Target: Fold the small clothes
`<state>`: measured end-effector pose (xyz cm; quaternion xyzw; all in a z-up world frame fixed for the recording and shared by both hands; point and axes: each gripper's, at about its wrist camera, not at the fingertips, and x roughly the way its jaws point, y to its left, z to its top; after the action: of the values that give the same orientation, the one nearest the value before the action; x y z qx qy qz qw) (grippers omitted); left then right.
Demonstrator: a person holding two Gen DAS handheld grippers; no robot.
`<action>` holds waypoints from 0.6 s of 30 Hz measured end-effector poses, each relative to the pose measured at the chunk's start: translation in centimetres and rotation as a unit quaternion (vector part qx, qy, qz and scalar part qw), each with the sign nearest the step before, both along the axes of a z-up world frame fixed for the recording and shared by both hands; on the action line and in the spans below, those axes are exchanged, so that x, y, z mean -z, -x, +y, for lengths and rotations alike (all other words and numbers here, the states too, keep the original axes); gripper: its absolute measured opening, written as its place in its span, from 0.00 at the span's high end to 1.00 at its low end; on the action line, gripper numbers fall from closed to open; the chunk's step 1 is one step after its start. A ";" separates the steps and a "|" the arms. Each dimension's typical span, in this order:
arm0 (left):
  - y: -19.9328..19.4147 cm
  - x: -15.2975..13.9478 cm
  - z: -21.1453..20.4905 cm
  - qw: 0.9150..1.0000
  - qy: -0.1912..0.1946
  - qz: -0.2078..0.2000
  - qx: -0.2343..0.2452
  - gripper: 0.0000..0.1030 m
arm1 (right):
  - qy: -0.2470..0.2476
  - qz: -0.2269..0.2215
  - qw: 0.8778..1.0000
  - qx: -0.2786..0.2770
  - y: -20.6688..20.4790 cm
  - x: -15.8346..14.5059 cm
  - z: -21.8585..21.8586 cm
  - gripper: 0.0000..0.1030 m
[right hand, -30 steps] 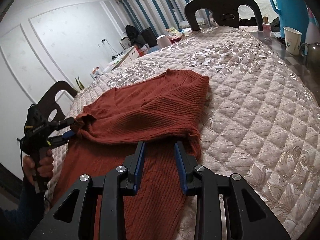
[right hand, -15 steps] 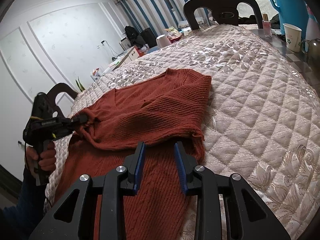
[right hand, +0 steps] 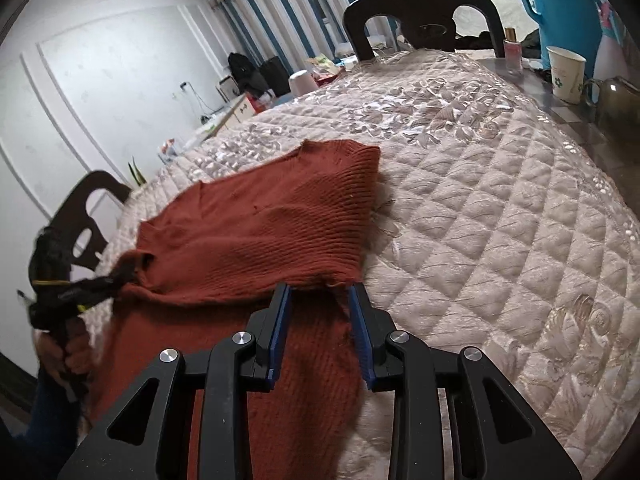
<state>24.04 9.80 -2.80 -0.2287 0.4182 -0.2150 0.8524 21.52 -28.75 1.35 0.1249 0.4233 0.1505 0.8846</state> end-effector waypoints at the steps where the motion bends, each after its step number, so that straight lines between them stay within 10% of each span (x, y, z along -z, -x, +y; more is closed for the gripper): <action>1: 0.3 -0.6 0.1 1.000 -0.006 -0.009 -0.003 0.78 | 0.001 -0.008 1.000 -0.002 0.0 -0.3 0.0 0.70; 8: 0.5 -5.1 0.3 0.996 -0.007 -0.083 -0.043 0.60 | 0.023 -0.038 0.999 -0.023 -1.4 -1.3 1.8 0.72; 14: -1.6 -0.2 -3.1 0.997 -0.075 0.015 -0.006 0.63 | 0.080 -0.001 0.996 -0.045 -1.2 1.1 3.1 0.75; 18: 0.7 -0.4 -2.7 0.998 -0.055 -0.010 -0.006 0.62 | 0.087 0.013 0.994 -0.061 -0.3 1.4 2.5 0.75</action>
<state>23.32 7.12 -2.38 -0.1824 0.4195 -0.1888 0.8690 21.82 -26.22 -0.08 0.0235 0.4535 0.1646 0.8756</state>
